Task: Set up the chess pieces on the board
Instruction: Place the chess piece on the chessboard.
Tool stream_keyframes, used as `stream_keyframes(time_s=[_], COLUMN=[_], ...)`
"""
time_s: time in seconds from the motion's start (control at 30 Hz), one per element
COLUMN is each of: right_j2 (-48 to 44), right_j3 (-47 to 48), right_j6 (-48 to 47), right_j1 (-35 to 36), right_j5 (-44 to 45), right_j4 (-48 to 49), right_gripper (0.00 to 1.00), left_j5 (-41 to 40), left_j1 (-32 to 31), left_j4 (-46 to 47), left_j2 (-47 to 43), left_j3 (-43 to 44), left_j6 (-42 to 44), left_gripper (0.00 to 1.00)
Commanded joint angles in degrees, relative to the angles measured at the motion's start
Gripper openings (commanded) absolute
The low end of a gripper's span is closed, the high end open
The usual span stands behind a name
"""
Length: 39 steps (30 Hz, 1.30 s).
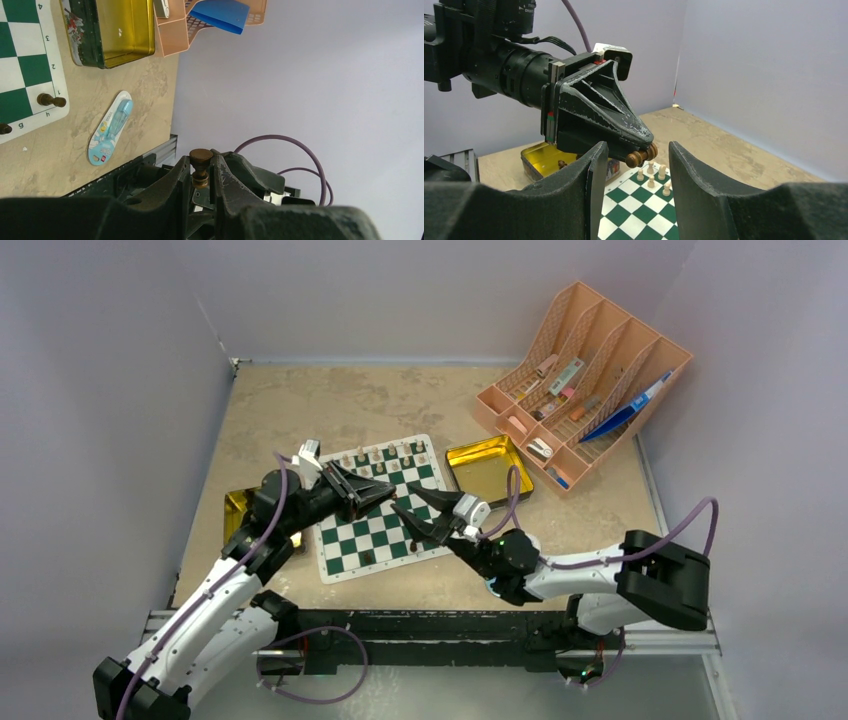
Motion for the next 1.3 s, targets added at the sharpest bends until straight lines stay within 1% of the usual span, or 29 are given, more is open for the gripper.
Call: stream_keyframes(time_s=[0.0,0.1,0.23,0.57,0.63,0.73,0.8,1.1,1.23,1.27], right_j2=[1.2,2.4,3.8,6.2,6.5,6.4,6.3,6.6,6.9,7.0], right_j3=[2.9,3.6,4.6,7.0,7.2,6.6,6.1,5.7,6.3,6.4], right_j6=[-1.5,-1.5,-1.8,-2.0,-2.0,-1.8,-1.4,-1.3,-0.9,-0.9], right_j1=[0.8,0.9,1.5,2.6,2.8,3.3,3.6,4.1,4.2,4.1], right_j5=[2.5,3.3,4.3,7.9,7.9,7.9,7.9,11.1,11.8,12.1], right_j4=[5.1,5.0,4.7,3.9,2.9,2.8,2.9,3.9,3.0,3.0], right_gripper=[0.51,0.5,0.46,0.3,0.31,0.4,0.41,0.3,0.29,0.28], left_j5=[-0.8,-1.0,-1.6,-1.3,-1.1,-1.3,-1.7,-2.4,-2.3,-2.2], left_j1=[0.1,0.1,0.1,0.1,0.1,0.1,0.1,0.1,0.1,0.1], left_j4=[3.3,3.3,3.2,7.1,7.4,7.3,7.0,6.5,6.4,6.5], left_j2=[-1.0,-1.5,-2.4,-3.4,-3.4,-3.7,-4.0,-4.7,-4.9,-4.8], left_j3=[-0.1,-0.6,-1.4,-3.5,-3.8,-3.8,-3.9,-3.7,-3.7,-3.7], left_j6=[-2.5,-2.9,-3.5,-6.4,-6.8,-6.9,-7.1,-7.3,-7.3,-7.3], left_gripper=[0.06,0.05,0.05,0.04,0.04,0.04,0.04,0.04,0.04,0.03])
